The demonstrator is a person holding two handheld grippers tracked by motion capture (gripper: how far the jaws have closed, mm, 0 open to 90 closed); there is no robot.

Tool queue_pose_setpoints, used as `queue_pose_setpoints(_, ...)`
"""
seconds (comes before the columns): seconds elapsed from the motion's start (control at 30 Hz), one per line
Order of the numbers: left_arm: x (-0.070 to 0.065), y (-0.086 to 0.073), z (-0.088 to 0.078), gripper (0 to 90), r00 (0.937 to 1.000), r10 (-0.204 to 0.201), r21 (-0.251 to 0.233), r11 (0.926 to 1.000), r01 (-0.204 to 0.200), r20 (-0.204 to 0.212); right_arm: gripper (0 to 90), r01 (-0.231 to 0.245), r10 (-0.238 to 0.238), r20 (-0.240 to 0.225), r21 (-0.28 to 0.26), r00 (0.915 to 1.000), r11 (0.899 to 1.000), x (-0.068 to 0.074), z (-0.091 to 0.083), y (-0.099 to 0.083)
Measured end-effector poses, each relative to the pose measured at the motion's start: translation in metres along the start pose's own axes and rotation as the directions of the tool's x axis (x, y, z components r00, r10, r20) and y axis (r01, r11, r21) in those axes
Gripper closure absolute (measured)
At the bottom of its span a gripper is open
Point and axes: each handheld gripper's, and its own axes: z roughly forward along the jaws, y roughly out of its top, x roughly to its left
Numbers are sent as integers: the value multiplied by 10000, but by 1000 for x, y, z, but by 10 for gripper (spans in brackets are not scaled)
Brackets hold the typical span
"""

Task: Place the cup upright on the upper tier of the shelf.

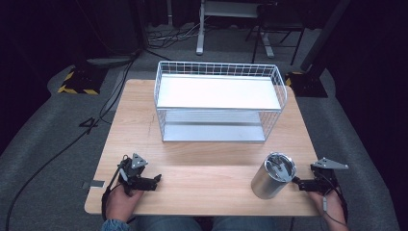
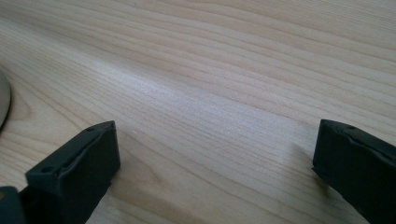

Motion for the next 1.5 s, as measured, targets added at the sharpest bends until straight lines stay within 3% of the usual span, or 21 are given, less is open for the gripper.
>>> queue_pose_setpoints(0.77, 1, 2, 1, 24, 10000, -64, 38, 10000, 64, -49, 26, -39, 39, 51, -40, 10000, 10000, 0, -1, 0)
queue_pose_setpoints(0.87, 1, 2, 1, 24, 10000, -73, 36, 10000, 74, -54, 42, -48, 48, 54, -50, 10000, 10000, 1, -2, -1)
queue_pose_setpoints(0.9, 2, 2, 1, 24, 10000, -72, 37, 10000, 72, -55, 111, -97, 97, 0, -234, 10000, 9997, 0, -4, -2)
queue_pose_setpoints(1.07, 1, 2, 1, 24, 10000, -76, 35, 10000, 76, -54, 121, -184, 178, -201, -304, 9996, 9994, 0, -7, -2)
queue_pose_setpoints(1.43, 1, 2, 2, 24, 9999, -142, -2, 9999, 142, -82, 109, -141, 95, -603, -765, 9981, 9970, 7, -38, 4)
queue_pose_setpoints(1.5, 1, 2, 2, 24, 9999, -144, -14, 9999, 144, -91, 108, 75, -124, -620, -788, 9980, 9969, 11, -45, 6)
